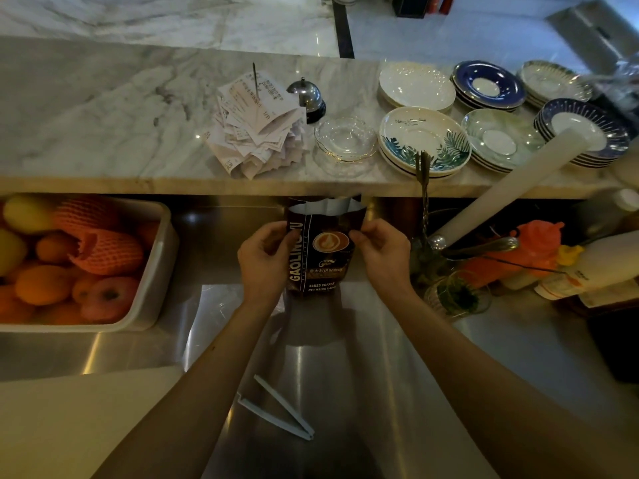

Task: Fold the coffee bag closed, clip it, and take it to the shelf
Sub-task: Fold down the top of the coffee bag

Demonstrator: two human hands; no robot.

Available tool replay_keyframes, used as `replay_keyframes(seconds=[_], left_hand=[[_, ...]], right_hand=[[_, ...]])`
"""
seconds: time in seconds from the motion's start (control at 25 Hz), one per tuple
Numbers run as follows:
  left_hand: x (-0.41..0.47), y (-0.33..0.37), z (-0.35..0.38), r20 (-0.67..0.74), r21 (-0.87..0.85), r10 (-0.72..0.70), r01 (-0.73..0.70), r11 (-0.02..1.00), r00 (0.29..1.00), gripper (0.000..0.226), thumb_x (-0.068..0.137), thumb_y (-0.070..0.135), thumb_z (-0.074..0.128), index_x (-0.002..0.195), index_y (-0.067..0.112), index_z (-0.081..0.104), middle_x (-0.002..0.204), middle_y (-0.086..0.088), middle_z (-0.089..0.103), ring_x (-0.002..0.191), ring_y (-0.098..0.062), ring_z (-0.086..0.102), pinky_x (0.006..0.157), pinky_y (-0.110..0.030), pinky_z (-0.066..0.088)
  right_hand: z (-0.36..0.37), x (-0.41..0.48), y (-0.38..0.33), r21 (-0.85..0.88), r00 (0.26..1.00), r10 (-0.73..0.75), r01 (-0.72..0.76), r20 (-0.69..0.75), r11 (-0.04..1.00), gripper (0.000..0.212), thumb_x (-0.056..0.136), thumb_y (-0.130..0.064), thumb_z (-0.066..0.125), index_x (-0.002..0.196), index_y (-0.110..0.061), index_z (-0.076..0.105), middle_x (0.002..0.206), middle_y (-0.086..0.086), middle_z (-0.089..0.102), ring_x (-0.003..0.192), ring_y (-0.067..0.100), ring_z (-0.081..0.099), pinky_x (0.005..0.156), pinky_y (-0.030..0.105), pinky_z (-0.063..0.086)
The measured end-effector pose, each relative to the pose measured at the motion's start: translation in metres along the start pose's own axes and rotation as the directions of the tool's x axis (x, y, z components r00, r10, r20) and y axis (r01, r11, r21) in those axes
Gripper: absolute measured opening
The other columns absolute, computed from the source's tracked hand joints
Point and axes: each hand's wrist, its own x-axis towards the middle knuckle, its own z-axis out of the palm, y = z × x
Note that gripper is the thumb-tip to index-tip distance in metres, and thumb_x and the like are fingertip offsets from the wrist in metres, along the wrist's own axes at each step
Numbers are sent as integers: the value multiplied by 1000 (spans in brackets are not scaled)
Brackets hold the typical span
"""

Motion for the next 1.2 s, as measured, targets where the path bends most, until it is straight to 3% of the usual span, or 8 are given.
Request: replay_keyframes(seconds=[0.28,0.4,0.52,0.68,0.8,0.92,1.12,1.2], left_hand=[[-44,33,-13,49,-49,-16,19,999,999,24,89,4,67,95,27,71,87,16,75,87,-4,73,76,-18,56],[-71,46,-19,93,-61,16,-10,998,996,25,90,4,67,95,29,71,89,19,76,87,-6,73,75,-18,56],[-105,55,-20,109,-78,24,-16,997,994,24,89,6,68,94,29,72,88,18,76,85,-5,73,72,-16,55],[-150,56,-12,113,-88,-6,16,996,994,23,88,6,69,93,28,72,85,14,77,84,-6,74,72,-18,57],[-179,59,-1,107,-80,-32,41,996,994,21,87,4,71,92,25,73,86,12,77,84,-9,74,76,-23,59],[-209,65,13,108,-54,-23,29,998,994,20,88,5,70,90,25,72,85,12,76,84,-9,74,74,-20,57],[-259,74,42,8,53,-40,39,998,999,13,90,7,68,94,20,68,89,7,74,82,-3,72,73,-15,55],[-280,75,54,-25,57,-81,82,995,996,13,89,6,69,95,17,68,90,4,75,83,-4,72,73,-16,56]], right_hand=[[-23,-47,-27,-13,999,-36,36,-16,999,9,89,-10,66,83,-16,63,80,-7,69,79,6,68,70,22,57],[-37,-78,-39,-47,998,-58,56,-39,997,9,87,-9,67,82,-13,61,78,-5,67,75,5,67,67,19,56],[-55,-116,-50,-26,994,-22,19,-108,999,22,84,-6,71,82,-22,56,78,-7,65,75,1,66,68,17,54],[-81,-159,-49,49,996,20,-15,-89,999,28,87,-6,68,102,-28,60,82,-2,72,82,8,71,73,24,58],[-101,-181,-41,100,996,45,-37,-82,994,23,88,-4,66,109,-14,67,89,7,74,86,16,72,78,35,59],[-123,-201,-29,129,996,33,-23,-77,991,17,89,-4,65,104,-8,70,93,9,74,87,18,72,78,37,60],[-157,-223,-14,146,1000,11,-7,-25,989,30,89,-6,66,89,-36,68,79,-11,74,79,8,71,69,22,57],[-170,-229,-3,140,1000,3,-2,-1,990,32,88,-6,67,86,-38,66,77,-11,72,77,5,70,68,20,56]])
